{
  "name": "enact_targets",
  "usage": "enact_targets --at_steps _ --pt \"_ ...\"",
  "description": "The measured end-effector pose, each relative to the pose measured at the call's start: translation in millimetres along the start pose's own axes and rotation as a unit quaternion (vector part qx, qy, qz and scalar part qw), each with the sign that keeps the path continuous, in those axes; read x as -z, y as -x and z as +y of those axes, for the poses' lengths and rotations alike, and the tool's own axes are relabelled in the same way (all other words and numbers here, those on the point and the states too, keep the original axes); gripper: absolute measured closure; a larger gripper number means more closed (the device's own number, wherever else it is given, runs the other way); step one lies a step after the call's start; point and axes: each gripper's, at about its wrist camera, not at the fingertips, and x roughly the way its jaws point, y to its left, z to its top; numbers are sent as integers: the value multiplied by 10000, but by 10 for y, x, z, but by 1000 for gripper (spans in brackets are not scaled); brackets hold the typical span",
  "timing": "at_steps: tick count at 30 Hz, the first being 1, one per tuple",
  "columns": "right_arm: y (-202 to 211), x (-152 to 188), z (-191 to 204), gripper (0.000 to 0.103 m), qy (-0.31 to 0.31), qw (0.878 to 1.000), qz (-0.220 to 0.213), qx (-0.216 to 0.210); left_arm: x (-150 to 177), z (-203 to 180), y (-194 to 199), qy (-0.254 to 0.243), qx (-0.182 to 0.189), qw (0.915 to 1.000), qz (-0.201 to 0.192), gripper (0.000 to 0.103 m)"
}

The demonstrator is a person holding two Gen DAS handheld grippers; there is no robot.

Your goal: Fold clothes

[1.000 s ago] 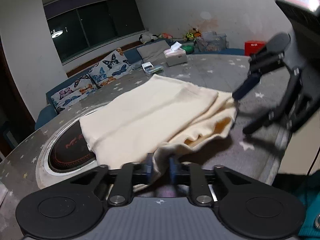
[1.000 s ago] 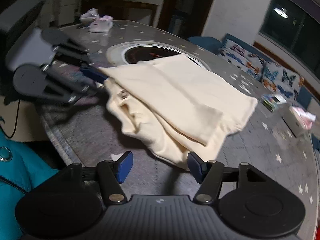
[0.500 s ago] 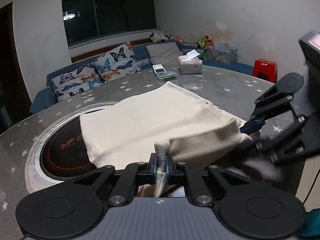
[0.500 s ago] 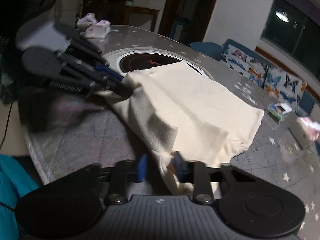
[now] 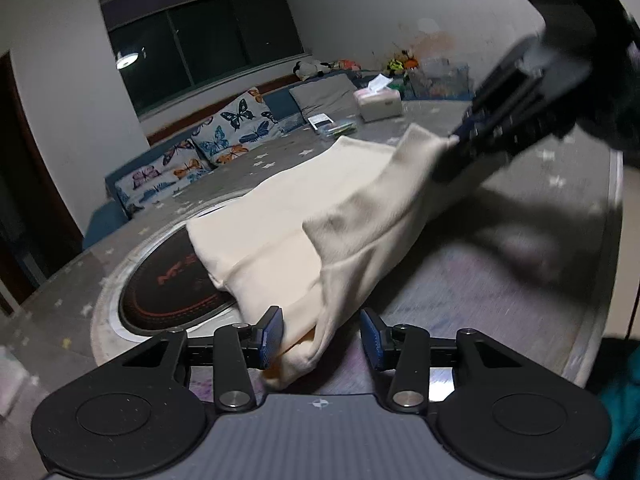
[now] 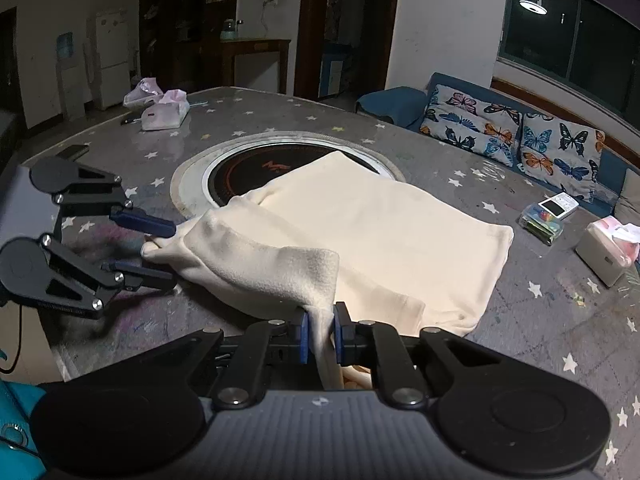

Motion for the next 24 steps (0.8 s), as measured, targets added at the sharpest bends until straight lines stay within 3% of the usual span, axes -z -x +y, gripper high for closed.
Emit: enact_targets --at_steps 3,6,14,24 --pt "9 28 15 94 -45 10000 -56 27 17 19 -35 -38 -97 9999 39 87" --pt "63 54 19 95 -127 9998 -166 36 -8 78 13 138 -50 9999 -43 96" --pt "396 77 79 95 -66 9989 -461 70 -107 49 325 231 65 9993 -269 97" --pt "1162 204 429 95 156 9974 -687 -124 -147 -40 1083 232 432 9976 -484 98"
